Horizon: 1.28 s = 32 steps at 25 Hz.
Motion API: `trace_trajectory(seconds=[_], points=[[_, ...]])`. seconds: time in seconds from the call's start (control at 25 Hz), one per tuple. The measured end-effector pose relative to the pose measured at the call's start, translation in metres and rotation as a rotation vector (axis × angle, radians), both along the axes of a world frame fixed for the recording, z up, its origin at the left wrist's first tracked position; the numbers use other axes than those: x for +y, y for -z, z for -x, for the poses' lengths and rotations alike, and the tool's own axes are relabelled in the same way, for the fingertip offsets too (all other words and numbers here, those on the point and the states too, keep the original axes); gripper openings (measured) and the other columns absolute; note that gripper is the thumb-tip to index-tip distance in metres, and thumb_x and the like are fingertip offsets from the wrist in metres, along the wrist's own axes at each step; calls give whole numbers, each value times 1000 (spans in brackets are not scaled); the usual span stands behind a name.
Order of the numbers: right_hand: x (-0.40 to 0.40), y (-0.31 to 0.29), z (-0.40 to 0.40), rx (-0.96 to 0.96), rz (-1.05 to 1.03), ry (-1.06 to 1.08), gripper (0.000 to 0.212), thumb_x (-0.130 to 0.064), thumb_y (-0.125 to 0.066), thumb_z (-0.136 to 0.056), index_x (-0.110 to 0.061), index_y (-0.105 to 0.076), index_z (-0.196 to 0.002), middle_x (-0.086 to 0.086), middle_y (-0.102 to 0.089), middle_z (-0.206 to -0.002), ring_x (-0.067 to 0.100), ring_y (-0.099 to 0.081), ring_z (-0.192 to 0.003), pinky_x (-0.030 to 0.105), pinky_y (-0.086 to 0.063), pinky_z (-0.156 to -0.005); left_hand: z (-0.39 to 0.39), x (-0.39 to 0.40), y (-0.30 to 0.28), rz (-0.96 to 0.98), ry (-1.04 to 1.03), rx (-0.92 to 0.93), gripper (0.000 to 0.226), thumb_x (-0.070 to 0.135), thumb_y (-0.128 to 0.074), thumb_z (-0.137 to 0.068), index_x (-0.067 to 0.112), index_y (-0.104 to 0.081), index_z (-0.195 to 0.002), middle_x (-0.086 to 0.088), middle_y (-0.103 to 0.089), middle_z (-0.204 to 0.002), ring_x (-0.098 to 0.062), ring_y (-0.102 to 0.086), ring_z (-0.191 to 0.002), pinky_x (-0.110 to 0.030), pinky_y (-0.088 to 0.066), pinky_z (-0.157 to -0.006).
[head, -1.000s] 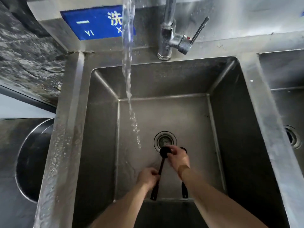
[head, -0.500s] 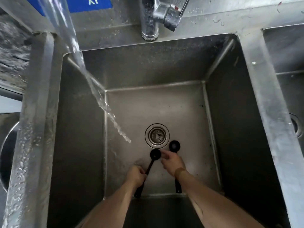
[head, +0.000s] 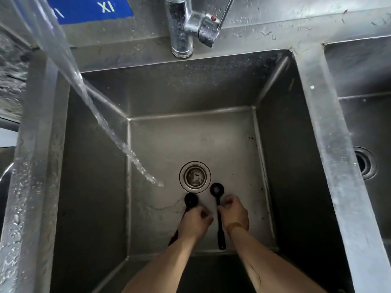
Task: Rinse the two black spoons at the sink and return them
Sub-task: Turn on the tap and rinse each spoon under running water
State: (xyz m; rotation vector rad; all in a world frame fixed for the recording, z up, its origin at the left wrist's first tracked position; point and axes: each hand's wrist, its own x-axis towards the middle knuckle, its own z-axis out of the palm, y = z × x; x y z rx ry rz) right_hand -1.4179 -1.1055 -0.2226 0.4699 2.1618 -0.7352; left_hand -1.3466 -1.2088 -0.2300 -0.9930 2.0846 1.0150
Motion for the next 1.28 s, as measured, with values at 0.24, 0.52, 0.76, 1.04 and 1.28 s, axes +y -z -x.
trace_trajectory(seconds=[0.24, 0.52, 0.76, 1.04, 1.28], points=[[7, 23, -3, -133, 98, -78, 28, -17, -72, -77, -23, -66, -104, 4, -71, -101, 23, -63, -91, 29, -50, -83, 11, 24, 14, -132, 72, -49, 18, 21, -59, -85, 12, -69, -97, -13, -73, -100, -29, -67, -97, -34, -53, -76], [0, 9, 16, -130, 245, 95, 29, -2, -64, -84, -18, -63, -108, 13, -70, -101, 37, -67, -99, 47, -57, -87, 24, 17, -19, -338, -207, -77, 14, 0, -54, -89, 12, -60, -95, -5, -62, -66, -5, -62, -44, -18, -45, -41], [-29, -55, 46, -156, 413, 261, 65, 10, -54, -87, -20, -43, -143, 19, -62, -92, 21, -54, -60, 32, -48, -52, 37, -18, -100, -572, -374, 51, 21, -9, -46, -95, 7, -55, -105, -8, -57, -71, -1, -57, -36, -14, -47, -39], [-97, -124, 58, -197, 679, 311, 73, 21, -49, -86, -21, -38, -146, 22, -63, -100, 23, -60, -59, 27, -50, -43, 17, -83, -180, -567, -424, 140, 14, -4, -40, -99, 3, -53, -103, -8, -51, -71, -9, -54, -45, -15, -41, -36], [-154, -157, 41, -259, 809, 212, 70, 26, -46, -83, -20, -51, -135, 18, -67, -104, 26, -71, -82, 28, -52, -53, -27, -130, -188, -504, -518, 175, 20, -4, -42, -98, 5, -58, -90, -11, -53, -65, -21, -53, -52, -31, -39, -56]])
